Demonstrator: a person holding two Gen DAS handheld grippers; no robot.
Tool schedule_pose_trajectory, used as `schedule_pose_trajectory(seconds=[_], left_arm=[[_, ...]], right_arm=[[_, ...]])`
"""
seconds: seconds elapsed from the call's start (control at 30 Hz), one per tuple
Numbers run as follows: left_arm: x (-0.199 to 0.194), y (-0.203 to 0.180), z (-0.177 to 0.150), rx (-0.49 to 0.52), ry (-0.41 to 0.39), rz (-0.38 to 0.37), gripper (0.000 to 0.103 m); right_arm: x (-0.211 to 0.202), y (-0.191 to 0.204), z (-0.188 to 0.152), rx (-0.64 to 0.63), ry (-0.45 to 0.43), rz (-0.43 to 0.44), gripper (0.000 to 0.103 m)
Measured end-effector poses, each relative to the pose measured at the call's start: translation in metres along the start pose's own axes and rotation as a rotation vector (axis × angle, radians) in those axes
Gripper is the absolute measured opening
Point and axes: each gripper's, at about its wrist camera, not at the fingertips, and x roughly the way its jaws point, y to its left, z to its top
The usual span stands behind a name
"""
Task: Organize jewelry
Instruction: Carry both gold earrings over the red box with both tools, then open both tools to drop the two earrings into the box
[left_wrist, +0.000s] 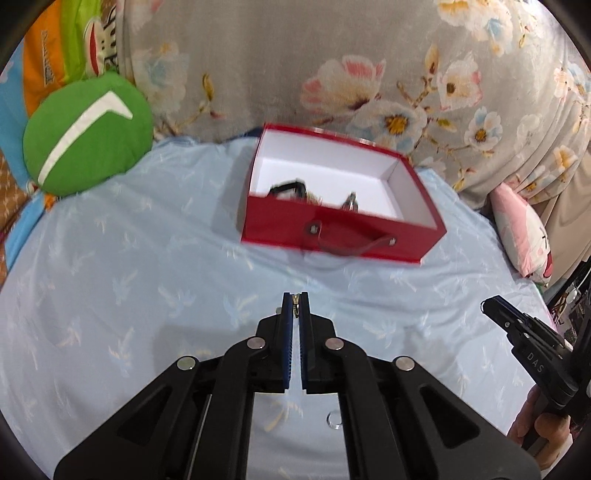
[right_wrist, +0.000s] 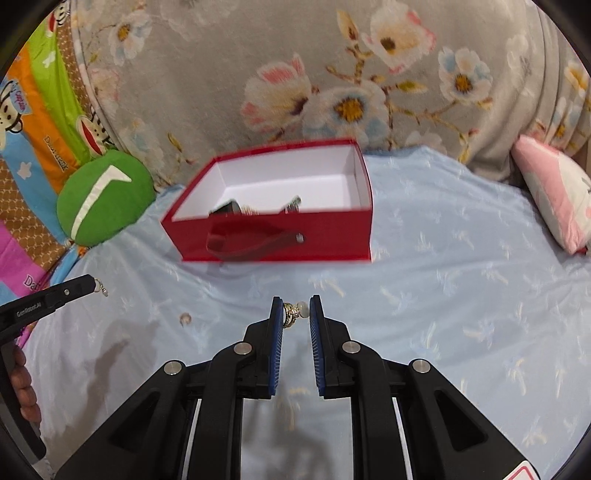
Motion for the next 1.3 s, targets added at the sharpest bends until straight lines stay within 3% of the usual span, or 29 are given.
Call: schedule_pose_trajectory(seconds=[0.33,0.6,0.93,1.3], left_arm=[[-0.002,-0.028,0.092,0.080,-0.159,-0.020,0.002],[0.026,-0.050,0.166,0.124,-0.246,-0.024,0.002],[0.110,-0.053,0.203,0.140,-0.195,0.025,0.002],[0.191,-0.036,0.207,0.107,-0.098,0.069,0.003]], right_arm=[[-0.003,0.008,0.099,-0.041,-0.163,0.049,0.013],[0.037,0.013,0.171,-0.066,-0.195,0.053,0.013],[0.113,0.003,0.207,-0.062,-0.149,0.020,0.013],[0.193,0.002,0.203,-0.087,-0.057,-0.001,0.017]])
